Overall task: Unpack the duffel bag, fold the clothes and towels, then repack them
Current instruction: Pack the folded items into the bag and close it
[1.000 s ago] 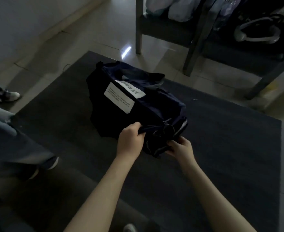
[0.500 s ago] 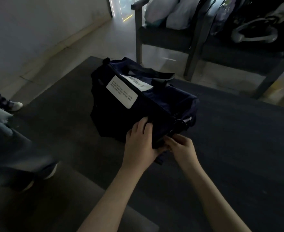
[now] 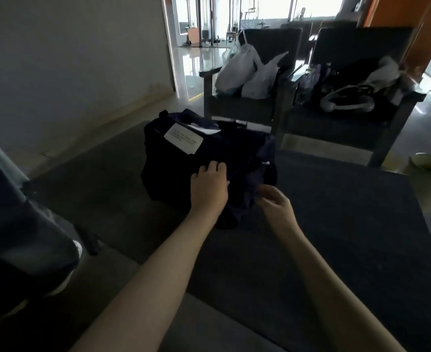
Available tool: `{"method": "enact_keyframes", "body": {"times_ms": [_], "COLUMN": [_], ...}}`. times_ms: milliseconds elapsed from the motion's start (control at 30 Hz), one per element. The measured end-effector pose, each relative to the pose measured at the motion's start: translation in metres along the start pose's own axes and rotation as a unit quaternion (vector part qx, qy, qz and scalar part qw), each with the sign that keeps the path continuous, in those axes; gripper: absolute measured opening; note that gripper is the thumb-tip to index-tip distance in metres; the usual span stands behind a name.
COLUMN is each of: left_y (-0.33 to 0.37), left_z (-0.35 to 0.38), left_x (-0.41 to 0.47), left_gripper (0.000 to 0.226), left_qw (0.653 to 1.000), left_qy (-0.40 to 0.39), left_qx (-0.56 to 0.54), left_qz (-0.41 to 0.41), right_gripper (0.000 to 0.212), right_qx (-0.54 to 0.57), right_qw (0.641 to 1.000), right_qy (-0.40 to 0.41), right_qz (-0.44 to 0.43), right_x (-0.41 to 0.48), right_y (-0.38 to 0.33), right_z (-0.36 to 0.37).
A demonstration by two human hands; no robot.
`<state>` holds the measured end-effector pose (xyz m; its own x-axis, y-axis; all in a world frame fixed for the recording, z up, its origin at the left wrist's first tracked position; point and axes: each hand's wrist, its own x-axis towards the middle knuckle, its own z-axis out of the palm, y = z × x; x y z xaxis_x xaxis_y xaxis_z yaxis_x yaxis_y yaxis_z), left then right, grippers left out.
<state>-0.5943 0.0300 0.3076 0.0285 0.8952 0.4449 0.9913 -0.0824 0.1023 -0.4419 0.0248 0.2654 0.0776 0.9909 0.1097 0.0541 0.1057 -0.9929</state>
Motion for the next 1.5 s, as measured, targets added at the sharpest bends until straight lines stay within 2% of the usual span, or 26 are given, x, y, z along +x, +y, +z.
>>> {"method": "enact_keyframes", "body": {"times_ms": [167,267,367,467,567,700,867,967,1067,1167,1267,1500], "left_y": [0.021,0.028,0.023,0.013,0.002,-0.009,-0.028,-0.040,-0.040,-0.039,-0.044,-0.048], "left_z": [0.002,0.012,0.013,0.010,0.008,0.001,-0.012,-0.015,-0.012,-0.008,-0.004,0.001], "left_x": [0.011,0.012,0.017,0.016,0.018,0.024,0.021,0.013,0.011,0.015,0.018,0.015], "left_gripper": [0.069,0.065,0.062,0.061,0.059,0.055,0.049,0.048,0.046,0.039,0.036,0.034], "left_qw": [0.998,0.999,0.999,0.999,0.998,0.996,0.993,0.995,0.997,0.995,0.993,0.992], "left_qy": [-0.032,-0.017,-0.023,-0.037,-0.043,-0.072,-0.097,-0.073,-0.043,-0.037,-0.033,-0.018], "left_qx": [-0.016,0.010,-0.019,-0.026,-0.040,-0.045,-0.054,-0.059,-0.070,-0.096,-0.109,-0.123], "left_qz": [-0.047,-0.045,-0.040,-0.019,0.005,0.026,0.038,0.019,0.009,0.011,0.014,0.013], "right_gripper": [0.031,0.042,0.031,0.040,0.056,0.037,0.015,0.011,0.010,0.024,0.021,0.017], "right_qx": [0.029,0.014,0.019,0.009,0.015,-0.158,-0.206,-0.174,-0.151,-0.153,-0.135,-0.136], "right_qw": [0.998,0.998,0.999,0.999,0.997,0.984,0.977,0.984,0.988,0.984,0.978,0.968], "right_qy": [-0.016,0.000,0.008,0.005,-0.027,-0.035,-0.032,-0.041,-0.014,-0.004,-0.003,0.070], "right_qz": [0.047,0.060,0.027,0.032,0.065,0.080,0.036,0.026,0.031,0.095,0.156,0.201], "right_x": [0.027,0.049,0.065,0.079,0.095,0.104,0.087,0.068,0.057,0.058,0.061,0.073], "right_y": [0.003,0.009,0.006,0.010,0.025,0.028,0.018,0.028,0.045,0.063,0.076,0.081], "right_z": [-0.017,-0.020,-0.021,-0.018,-0.015,-0.018,-0.014,-0.006,-0.006,-0.011,-0.010,-0.002]}}
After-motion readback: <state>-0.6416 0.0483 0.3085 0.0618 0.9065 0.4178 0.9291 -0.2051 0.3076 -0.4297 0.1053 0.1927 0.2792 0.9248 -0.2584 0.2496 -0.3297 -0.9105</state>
